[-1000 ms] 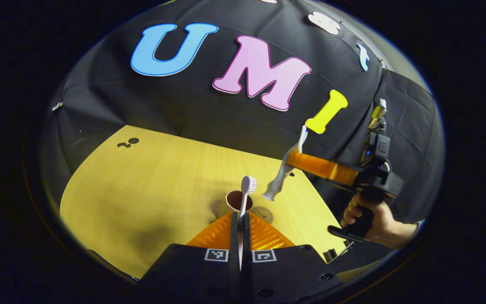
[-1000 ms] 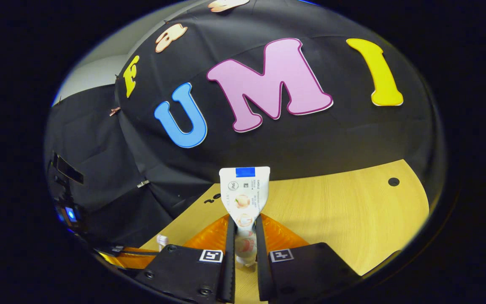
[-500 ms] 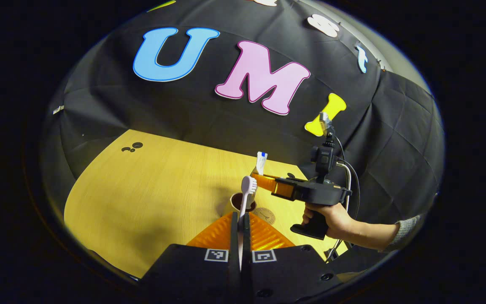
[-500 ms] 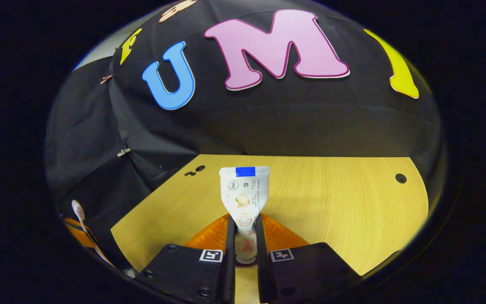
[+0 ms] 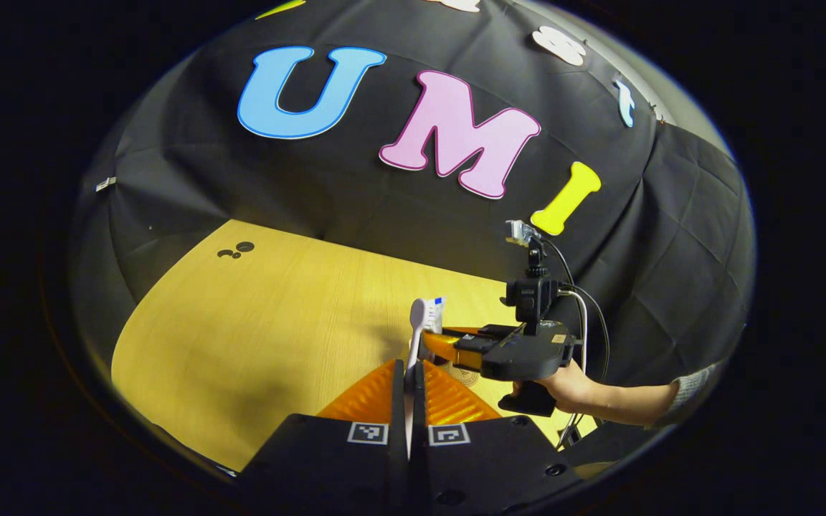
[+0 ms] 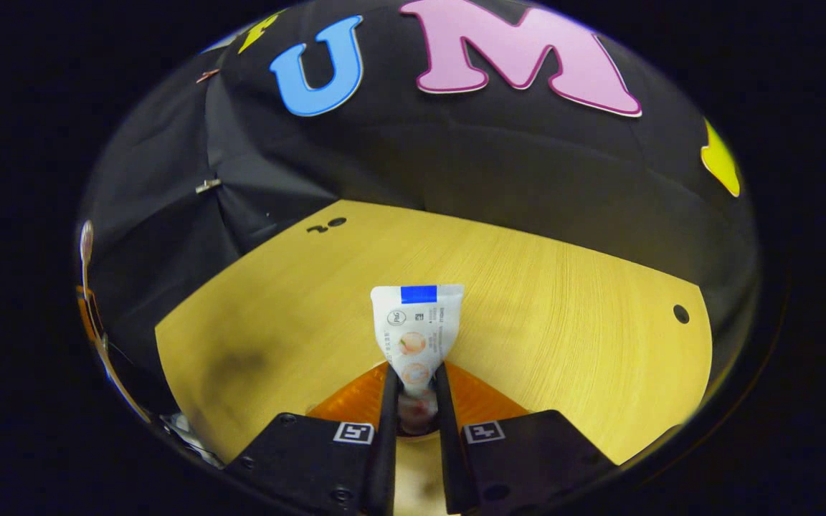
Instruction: Put the toothbrush and toothpaste on the desktop into the cup, then pick up the cup and place it on the coaster on the desktop.
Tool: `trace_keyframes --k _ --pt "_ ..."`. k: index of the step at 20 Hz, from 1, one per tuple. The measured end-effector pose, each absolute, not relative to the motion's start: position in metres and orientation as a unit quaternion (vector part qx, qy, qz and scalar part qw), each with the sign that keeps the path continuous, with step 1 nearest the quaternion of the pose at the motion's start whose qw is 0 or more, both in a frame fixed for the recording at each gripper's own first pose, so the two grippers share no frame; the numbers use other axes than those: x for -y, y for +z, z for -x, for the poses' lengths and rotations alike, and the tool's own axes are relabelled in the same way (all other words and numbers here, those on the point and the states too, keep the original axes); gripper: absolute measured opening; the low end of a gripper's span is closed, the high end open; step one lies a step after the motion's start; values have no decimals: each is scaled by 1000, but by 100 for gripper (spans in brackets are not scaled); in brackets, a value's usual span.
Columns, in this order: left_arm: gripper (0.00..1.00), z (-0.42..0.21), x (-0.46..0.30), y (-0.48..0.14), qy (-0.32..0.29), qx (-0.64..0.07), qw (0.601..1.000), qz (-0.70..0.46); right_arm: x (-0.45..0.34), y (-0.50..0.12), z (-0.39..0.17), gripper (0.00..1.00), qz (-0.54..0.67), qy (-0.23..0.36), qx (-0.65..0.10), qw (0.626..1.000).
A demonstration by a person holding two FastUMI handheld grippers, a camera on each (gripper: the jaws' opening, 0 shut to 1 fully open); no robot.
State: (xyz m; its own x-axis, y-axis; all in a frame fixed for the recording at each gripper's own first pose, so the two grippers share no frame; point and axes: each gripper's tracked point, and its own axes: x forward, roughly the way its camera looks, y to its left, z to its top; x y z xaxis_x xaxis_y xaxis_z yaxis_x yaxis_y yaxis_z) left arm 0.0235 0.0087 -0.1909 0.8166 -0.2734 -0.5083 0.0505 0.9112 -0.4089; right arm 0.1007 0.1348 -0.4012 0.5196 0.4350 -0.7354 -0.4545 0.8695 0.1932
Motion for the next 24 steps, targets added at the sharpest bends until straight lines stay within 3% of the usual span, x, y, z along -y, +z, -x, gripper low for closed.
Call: trace_keyframes --k 2,4,7,8,9,10,11,12,13,14,16,24 --pt "6 -26 -10 -192 -83 -291 933 196 -133 -404 -100 38 32 265 -414 870" --pt "6 -27 -10 -192 -81 -289 933 196 -129 -401 -98 36 37 266 -410 872" --pt "6 -34 -4 -189 -84 -284 935 196 -128 -391 -92 50 8 262 -409 874" --pt "6 -38 -1 -188 -86 -280 935 197 -128 -383 -92 60 -6 261 -406 876" --pt "6 -42 1 -187 -89 -277 936 199 -125 -375 -91 63 -18 262 -401 878" --pt "6 -46 4 -184 -92 -274 936 200 -121 -365 -92 75 -26 259 -394 881" --pt "6 -49 7 -182 -96 -269 937 201 -116 -354 -91 78 -34 257 -385 886" --pt "6 -55 11 -179 -100 -264 938 200 -109 -344 -91 79 -42 254 -379 889" --pt "6 -62 13 -176 -104 -258 940 198 -103 -336 -86 72 -50 252 -375 891" --pt "6 -70 16 -173 -109 -249 942 196 -95 -328 -82 80 -55 250 -371 892" --pt "6 -85 21 -166 -117 -232 946 193 -75 -314 -66 82 -55 247 -369 895" --pt "6 -151 26 -158 -119 -156 951 239 -9 -296 -4 82 -89 195 -397 892"
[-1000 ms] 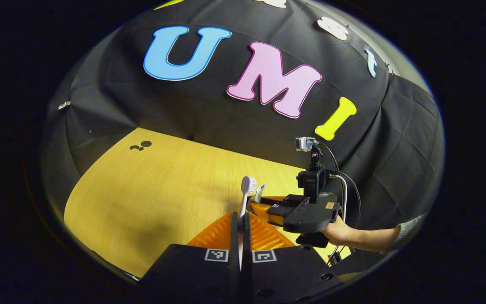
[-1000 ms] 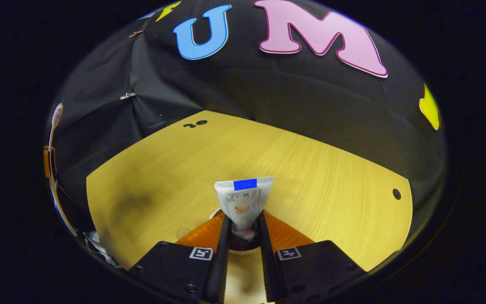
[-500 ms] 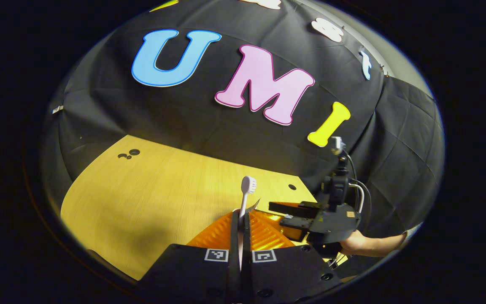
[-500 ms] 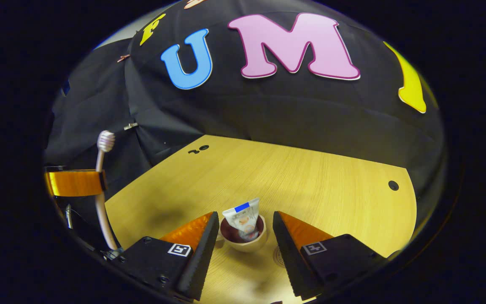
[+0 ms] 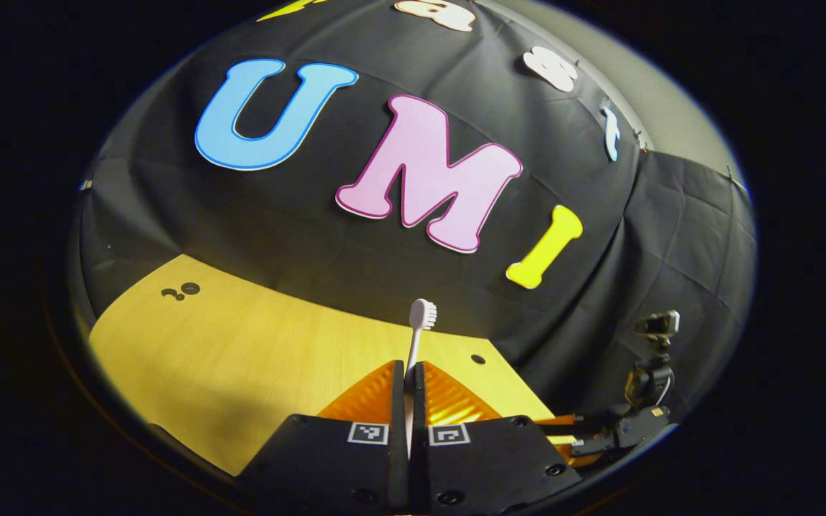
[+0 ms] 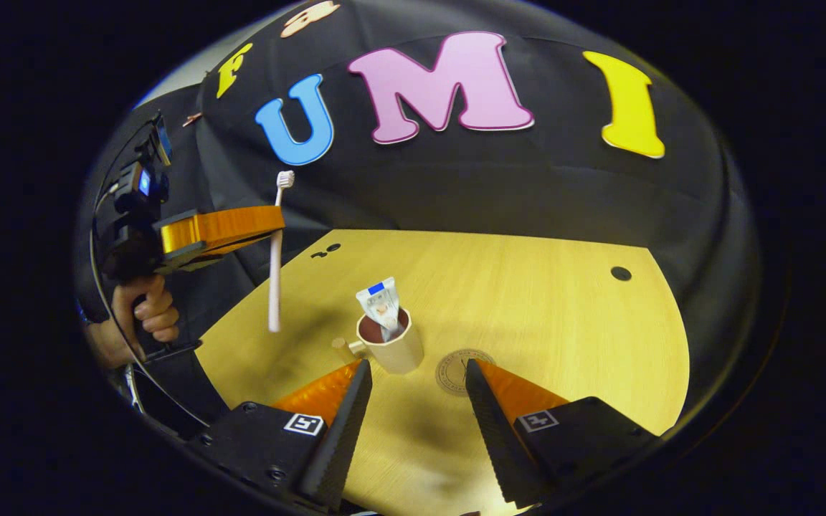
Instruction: Put the toothbrush and toothpaste on the desktop into the cup, then pick up the cup and place it on the coaster on the desktop.
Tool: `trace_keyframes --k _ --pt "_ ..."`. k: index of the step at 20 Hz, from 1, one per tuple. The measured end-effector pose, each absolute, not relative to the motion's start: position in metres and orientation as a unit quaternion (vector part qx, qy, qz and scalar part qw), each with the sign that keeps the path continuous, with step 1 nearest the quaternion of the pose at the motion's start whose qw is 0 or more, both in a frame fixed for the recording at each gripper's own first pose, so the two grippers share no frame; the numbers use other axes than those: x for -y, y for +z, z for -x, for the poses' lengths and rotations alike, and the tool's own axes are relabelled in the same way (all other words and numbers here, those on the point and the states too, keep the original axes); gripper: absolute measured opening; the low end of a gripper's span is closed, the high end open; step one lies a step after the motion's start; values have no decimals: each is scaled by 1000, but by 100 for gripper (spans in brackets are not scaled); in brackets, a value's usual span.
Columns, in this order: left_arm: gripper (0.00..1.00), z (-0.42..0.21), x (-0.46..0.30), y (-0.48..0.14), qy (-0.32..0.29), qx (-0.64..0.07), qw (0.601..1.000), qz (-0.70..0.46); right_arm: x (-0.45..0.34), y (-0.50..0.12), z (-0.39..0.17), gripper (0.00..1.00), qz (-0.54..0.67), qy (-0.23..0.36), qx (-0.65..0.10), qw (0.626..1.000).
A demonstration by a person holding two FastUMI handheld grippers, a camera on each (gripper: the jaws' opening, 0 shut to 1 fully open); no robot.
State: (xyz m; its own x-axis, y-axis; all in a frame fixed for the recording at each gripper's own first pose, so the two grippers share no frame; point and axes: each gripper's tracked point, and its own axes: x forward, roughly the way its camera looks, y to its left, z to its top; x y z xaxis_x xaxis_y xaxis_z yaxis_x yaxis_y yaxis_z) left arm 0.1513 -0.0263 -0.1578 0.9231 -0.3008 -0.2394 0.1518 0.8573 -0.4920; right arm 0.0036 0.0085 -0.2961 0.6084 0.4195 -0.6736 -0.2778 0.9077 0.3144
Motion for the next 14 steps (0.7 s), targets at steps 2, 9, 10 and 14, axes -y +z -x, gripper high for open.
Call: trace_keyframes --k 2,9,10,14 --pt "6 -170 23 -161 -106 -139 952 251 7 -297 10 82 -89 181 -402 893" --pt "6 -219 35 -195 -84 -133 950 268 58 -300 56 82 -110 123 -427 889" --pt "6 -223 39 -201 -84 -136 951 266 65 -301 61 82 -110 115 -430 889" --pt "6 -234 54 -231 -79 -150 956 241 88 -302 72 82 -121 84 -434 889"
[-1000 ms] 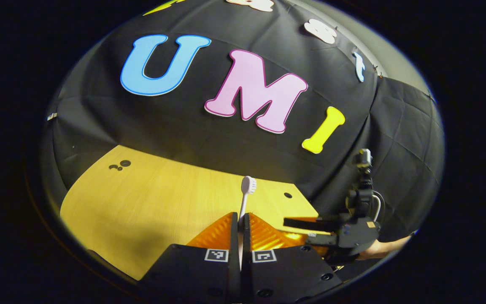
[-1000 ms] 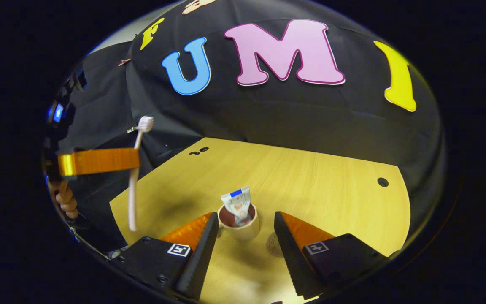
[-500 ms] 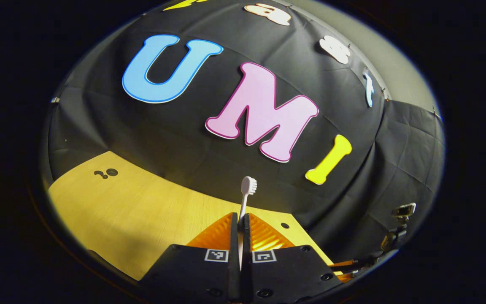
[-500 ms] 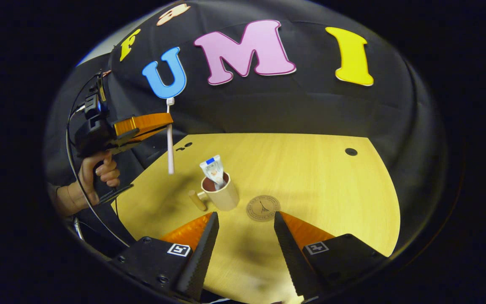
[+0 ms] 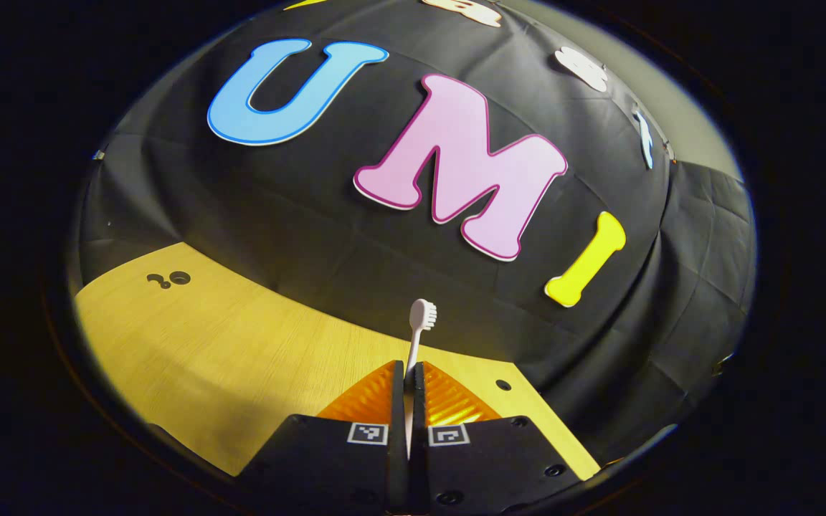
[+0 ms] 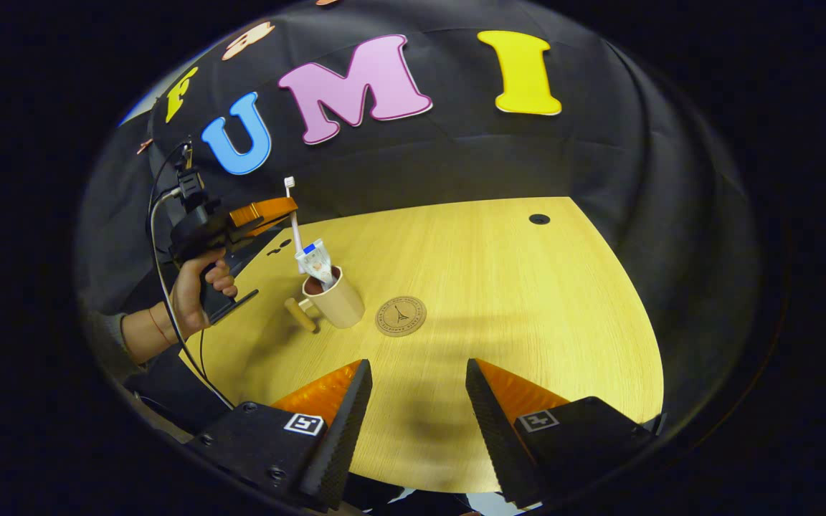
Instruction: Put the toothbrush and toothpaste on the desktop into the cup, then pick up the cup and place it on the coaster on the desktop.
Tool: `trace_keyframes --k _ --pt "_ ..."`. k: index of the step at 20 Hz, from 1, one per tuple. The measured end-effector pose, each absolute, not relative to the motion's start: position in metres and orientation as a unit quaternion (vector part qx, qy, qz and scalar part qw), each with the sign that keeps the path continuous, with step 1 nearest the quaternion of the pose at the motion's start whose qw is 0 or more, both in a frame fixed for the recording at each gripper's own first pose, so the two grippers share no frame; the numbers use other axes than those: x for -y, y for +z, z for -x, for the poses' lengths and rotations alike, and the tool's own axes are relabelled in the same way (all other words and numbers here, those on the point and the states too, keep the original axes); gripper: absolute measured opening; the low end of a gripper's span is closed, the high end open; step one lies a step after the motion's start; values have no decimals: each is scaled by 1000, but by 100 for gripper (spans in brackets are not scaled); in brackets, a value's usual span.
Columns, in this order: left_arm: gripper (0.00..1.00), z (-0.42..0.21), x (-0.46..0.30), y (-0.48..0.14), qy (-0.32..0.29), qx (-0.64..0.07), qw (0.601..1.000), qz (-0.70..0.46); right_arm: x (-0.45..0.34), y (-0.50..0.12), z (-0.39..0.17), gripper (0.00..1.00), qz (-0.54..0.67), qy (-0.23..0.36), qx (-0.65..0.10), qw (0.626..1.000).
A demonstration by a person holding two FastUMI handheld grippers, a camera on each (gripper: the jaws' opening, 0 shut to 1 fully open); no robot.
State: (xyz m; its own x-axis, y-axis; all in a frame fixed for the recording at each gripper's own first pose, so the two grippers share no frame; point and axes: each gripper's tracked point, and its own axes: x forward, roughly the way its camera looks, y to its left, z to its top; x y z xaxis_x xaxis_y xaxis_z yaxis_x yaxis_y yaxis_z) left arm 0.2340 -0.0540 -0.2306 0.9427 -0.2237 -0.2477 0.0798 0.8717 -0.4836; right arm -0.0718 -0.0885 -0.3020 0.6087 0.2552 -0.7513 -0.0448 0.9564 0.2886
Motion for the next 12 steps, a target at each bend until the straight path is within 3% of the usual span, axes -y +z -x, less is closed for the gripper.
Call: trace_keyframes --k 12 --pt "6 -221 62 -291 -83 -204 950 220 100 -305 78 82 -136 63 -439 886"
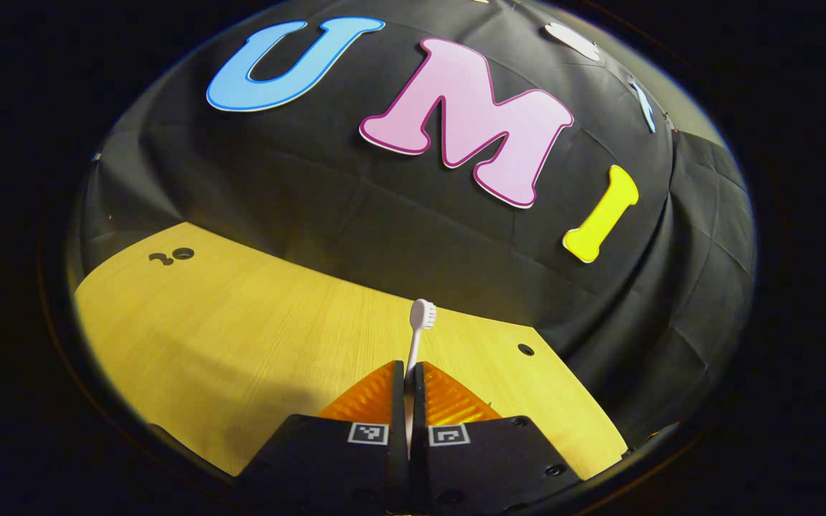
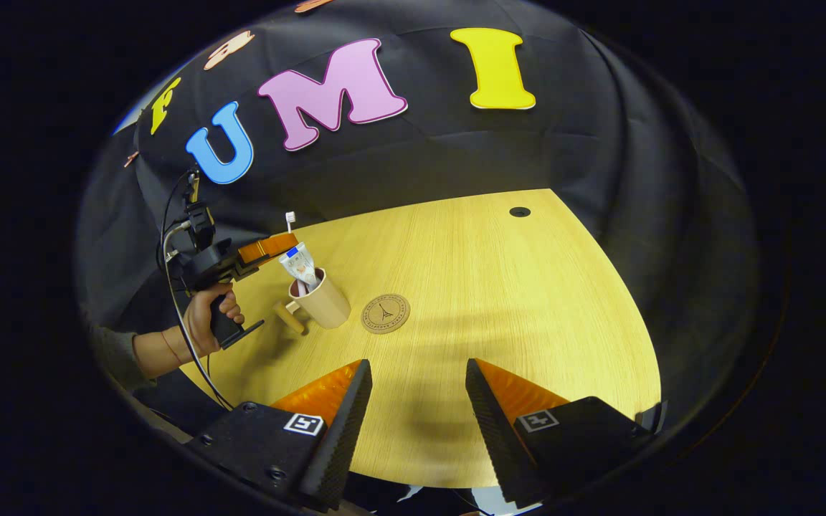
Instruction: Put the toothbrush and toothpaste on the desktop into the cup, then pick up the cup and place it on the coaster on the desktop.
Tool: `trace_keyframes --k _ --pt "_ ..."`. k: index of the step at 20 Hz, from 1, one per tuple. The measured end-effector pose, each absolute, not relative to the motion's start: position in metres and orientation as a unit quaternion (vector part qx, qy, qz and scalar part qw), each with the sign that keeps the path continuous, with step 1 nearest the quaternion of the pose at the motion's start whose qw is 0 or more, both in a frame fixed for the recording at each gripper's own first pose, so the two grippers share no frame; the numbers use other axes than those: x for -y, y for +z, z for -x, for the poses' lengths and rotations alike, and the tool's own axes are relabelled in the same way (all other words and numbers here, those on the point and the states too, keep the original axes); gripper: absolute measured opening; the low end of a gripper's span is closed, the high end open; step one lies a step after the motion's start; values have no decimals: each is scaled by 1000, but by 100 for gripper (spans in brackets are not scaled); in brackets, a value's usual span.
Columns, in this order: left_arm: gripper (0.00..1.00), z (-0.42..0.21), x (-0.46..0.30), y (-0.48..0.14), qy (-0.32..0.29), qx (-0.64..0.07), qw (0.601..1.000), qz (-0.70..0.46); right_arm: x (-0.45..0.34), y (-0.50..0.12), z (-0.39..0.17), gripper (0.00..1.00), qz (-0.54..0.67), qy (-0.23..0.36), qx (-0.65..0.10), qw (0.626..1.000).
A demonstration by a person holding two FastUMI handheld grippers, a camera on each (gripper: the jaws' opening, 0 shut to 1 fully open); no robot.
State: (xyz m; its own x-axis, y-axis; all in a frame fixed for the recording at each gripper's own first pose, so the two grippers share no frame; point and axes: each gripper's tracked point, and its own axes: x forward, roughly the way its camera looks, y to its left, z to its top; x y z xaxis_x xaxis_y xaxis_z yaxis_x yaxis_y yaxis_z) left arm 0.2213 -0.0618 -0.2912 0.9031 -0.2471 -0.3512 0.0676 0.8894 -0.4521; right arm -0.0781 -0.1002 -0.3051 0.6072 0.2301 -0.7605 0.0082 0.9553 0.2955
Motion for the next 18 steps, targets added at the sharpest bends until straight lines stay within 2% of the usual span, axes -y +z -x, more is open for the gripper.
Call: trace_keyframes --k 2,3,4,12,14,15,16,17,18 --pt "6 -220 62 -295 -88 -209 948 223 99 -305 77 82 -139 63 -439 886" --pt "12 -218 64 -298 -92 -215 946 222 99 -306 77 82 -139 63 -439 885" --pt "7 -217 65 -300 -96 -222 945 221 98 -306 77 82 -141 64 -439 885" --pt "16 -193 69 -315 -116 -261 934 213 90 -305 74 82 -149 73 -435 885" --pt "25 -181 69 -318 -121 -271 934 200 86 -306 75 82 -154 75 -437 883" --pt "26 -176 68 -320 -122 -275 934 191 85 -306 76 82 -156 77 -437 883" --pt "41 -169 66 -319 -122 -279 935 182 84 -306 76 82 -157 78 -437 882" --pt "49 -163 65 -320 -123 -283 935 173 82 -306 78 82 -158 80 -436 882" --pt "52 -155 63 -320 -125 -288 935 166 82 -305 78 82 -157 81 -436 883"
